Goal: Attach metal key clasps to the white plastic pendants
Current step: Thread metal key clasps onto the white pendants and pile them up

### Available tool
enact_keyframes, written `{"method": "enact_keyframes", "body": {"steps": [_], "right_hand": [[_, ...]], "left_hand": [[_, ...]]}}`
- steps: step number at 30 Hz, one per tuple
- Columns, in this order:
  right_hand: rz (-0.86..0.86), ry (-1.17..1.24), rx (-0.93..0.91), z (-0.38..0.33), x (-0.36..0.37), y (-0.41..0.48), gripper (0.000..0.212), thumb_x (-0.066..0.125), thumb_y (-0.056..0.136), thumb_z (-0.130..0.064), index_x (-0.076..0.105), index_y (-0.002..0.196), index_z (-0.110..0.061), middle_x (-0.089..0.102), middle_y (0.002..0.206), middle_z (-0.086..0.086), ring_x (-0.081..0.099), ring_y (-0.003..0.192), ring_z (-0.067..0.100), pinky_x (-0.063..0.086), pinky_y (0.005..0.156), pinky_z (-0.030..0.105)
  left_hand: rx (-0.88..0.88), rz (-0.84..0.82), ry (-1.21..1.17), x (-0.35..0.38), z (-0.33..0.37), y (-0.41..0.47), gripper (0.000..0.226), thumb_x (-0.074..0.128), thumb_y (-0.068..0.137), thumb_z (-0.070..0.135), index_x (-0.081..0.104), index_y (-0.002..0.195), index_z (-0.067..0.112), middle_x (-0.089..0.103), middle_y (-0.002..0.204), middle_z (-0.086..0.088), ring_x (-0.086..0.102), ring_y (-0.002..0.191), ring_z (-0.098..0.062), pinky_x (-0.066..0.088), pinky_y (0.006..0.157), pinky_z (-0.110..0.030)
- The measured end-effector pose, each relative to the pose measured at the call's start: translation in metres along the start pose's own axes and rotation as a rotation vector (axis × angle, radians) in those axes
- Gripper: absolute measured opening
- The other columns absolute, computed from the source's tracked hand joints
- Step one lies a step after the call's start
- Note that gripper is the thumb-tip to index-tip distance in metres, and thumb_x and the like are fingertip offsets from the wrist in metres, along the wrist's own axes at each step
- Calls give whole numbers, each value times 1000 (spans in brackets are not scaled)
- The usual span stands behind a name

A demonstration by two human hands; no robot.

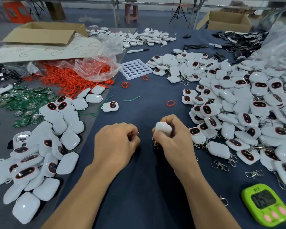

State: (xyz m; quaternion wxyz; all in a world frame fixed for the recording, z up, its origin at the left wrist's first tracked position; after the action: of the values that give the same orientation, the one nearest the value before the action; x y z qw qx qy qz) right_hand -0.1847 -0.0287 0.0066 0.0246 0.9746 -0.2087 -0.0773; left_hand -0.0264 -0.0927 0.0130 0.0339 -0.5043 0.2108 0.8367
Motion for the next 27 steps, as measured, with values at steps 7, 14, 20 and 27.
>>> {"method": "enact_keyframes", "body": {"steps": [7,14,20,27], "right_hand": [[-2,-65,-18,5,1,2,38,74,90,-15,70,115,-43,68,78,-19,58,66,2,46,64,11],[43,-198,-11,6,4,2,22,79,89,-18,64,90,-34,70,76,-14,58,61,5,44,58,12],[23,-213,-28,7,5,3,23,76,91,-12,69,92,-34,70,81,-19,61,69,2,45,63,10],[20,-281,-42,9,5,0,19,71,94,-15,65,93,-33,69,82,-15,58,70,6,44,63,13]], "left_hand": [[22,-164,-171,9,-7,5,10,75,78,28,67,80,35,58,71,15,52,83,4,29,59,-13],[-57,-237,-274,9,-9,5,11,72,78,25,71,77,36,61,71,14,56,69,-10,43,56,-24],[-55,-269,-293,6,-8,7,16,73,79,23,72,74,38,60,66,10,55,66,-15,49,61,-34],[-54,-279,-247,7,-7,5,10,73,81,29,72,78,39,57,63,21,52,59,-9,44,56,-25]]}}
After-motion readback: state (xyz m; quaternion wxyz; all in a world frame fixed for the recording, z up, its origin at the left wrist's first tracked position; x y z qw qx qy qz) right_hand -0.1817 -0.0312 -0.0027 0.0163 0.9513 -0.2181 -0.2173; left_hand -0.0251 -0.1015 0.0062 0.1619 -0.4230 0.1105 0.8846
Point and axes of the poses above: each hand's wrist, its own y-axis towards the middle knuckle, its own x-axis out of the palm, z = x × y, the point moved 2 cm from there along y, towards the middle knuckle
